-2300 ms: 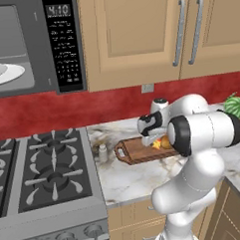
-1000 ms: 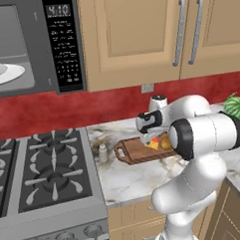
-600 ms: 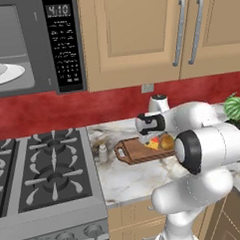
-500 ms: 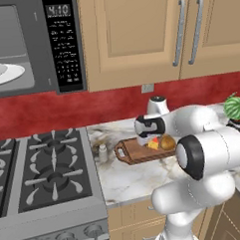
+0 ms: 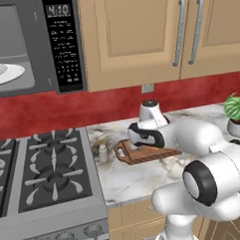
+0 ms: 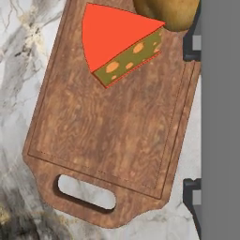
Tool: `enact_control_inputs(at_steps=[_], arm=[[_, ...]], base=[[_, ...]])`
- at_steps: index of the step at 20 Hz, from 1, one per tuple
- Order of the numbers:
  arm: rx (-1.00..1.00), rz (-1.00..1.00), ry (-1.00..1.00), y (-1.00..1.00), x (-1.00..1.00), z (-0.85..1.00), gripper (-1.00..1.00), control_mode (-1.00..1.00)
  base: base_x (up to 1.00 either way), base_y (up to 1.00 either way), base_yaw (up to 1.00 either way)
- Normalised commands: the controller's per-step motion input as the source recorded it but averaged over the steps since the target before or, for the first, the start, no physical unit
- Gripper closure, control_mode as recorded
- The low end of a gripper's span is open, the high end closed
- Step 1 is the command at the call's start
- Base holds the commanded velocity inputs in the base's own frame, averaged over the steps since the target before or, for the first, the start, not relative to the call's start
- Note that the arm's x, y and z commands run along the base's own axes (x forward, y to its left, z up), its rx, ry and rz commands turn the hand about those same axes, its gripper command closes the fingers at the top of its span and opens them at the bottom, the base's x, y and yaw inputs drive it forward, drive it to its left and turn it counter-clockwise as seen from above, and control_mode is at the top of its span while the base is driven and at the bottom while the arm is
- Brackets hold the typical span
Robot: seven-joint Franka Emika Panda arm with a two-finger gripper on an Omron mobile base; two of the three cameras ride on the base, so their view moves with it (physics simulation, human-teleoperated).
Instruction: Retrieve the reheated potato from the microwave, then place the potato, cheese, and condiment on the cutting board.
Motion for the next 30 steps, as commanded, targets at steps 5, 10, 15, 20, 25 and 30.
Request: enact_control_inputs(at_steps=[5,10,15,20,25,30], arm=[[0.00,0.00,0.00,0.52,-0.10,0.23,-1.00,-1.00],[0.01,0.01,0.00,0.54,-0.04,0.27,-1.00,-1.00],[0.01,0.01,0.00,0.49,-0.01,0.29,-1.00,-1.00],[0.05,0.00,0.00,0.45,0.01,0.16,-1.00,-1.00],[0.09,0.00,0.00,0.40,0.07,0.05,-1.00,-1.00],[0.09,0.02,-0.02,0.33,0.03,0.00,-1.00,-1.00]], base=[[0.00,0.00,0.00],[0.00,0.00,0.00],[0.00,0.00,0.00],[0.00,0.00,0.00],[0.00,0.00,0.00],[0.00,0.00,0.00]])
